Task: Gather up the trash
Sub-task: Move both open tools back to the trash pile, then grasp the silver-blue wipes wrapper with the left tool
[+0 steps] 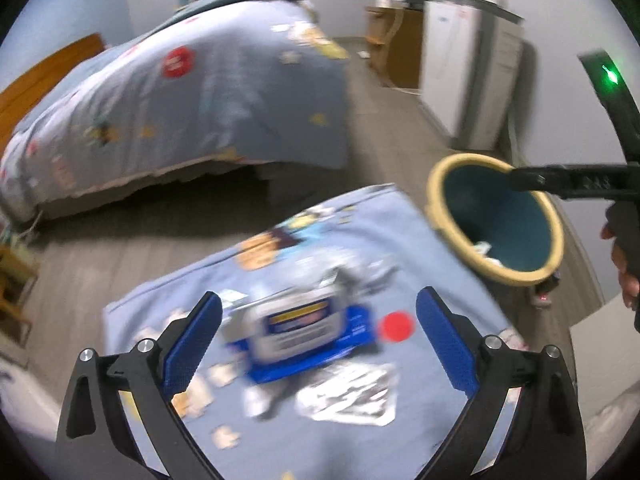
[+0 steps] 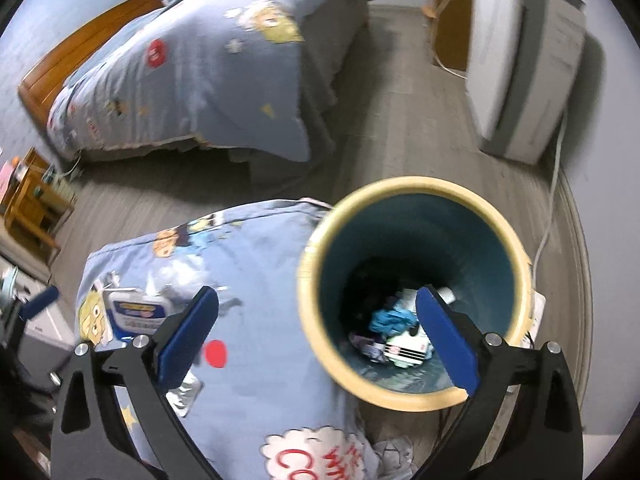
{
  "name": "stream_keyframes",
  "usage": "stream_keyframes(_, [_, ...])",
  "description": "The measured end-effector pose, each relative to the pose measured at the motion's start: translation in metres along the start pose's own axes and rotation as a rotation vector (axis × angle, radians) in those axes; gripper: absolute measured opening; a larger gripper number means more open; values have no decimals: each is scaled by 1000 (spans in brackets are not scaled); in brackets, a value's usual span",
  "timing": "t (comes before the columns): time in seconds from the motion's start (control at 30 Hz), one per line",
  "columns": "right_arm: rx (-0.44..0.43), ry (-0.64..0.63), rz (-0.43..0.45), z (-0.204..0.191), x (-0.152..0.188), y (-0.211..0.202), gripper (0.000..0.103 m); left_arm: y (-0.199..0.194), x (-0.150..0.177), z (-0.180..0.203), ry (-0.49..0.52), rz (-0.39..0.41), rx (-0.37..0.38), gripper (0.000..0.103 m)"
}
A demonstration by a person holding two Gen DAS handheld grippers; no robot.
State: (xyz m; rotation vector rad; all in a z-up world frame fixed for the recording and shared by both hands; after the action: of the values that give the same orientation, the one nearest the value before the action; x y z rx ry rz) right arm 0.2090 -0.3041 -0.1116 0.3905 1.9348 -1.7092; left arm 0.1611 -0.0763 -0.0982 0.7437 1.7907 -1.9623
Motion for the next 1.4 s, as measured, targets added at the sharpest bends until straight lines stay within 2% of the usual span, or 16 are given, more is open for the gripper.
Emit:
stream_keyframes(0.17, [-1, -60, -22, -37, -4, 6, 97, -17, 12, -58, -68, 33, -75, 97])
stream_keyframes(0.23, [-1, -79, -35, -51, -4, 10, 97, -15, 21, -76, -111, 20, -83, 97])
stream_keyframes(0.3, [-2, -109, -54, -66, -1, 16, 97, -14, 25, -86, -129, 12, -89, 97])
stream_keyframes(0.43, [17, -162, -89, -91, 3, 28, 97, -17, 30, -100, -101, 28, -111, 97])
stream_keyframes(0.67, [27, -164, -154, -112, 12, 53, 97, -16, 31, -118, -124, 26, -98, 97])
stream_keyframes(0.8, [22, -161, -154, -116, 5, 64, 97, -5, 32, -121, -142, 6, -78, 97])
stream_keyframes(1.03, [16, -106, -181, -104, -9, 91, 97, 40, 31, -104, -158, -89, -14, 97])
stream_keyframes(1.23, [9, -142, -198, -100, -16, 106, 97, 78, 31, -74, -40, -146, -13, 97])
stream_keyframes(1.4, [-1, -134, -211, -93, -17, 115, 97, 103, 30, -61, -7, -188, 1, 97])
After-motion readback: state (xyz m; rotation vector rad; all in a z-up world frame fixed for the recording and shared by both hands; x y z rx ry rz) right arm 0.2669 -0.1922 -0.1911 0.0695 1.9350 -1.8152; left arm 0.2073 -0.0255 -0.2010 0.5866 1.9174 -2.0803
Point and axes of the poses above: each gripper's, at about its wrist camera, not at the fingertips, and y roughly the way its jaws point, z to its right, x to its underside, the point moved 6 cm from there along y, roughly the way its jaws point, and after that the axes turned 11 degrees about -y, right-handed, at the moved point
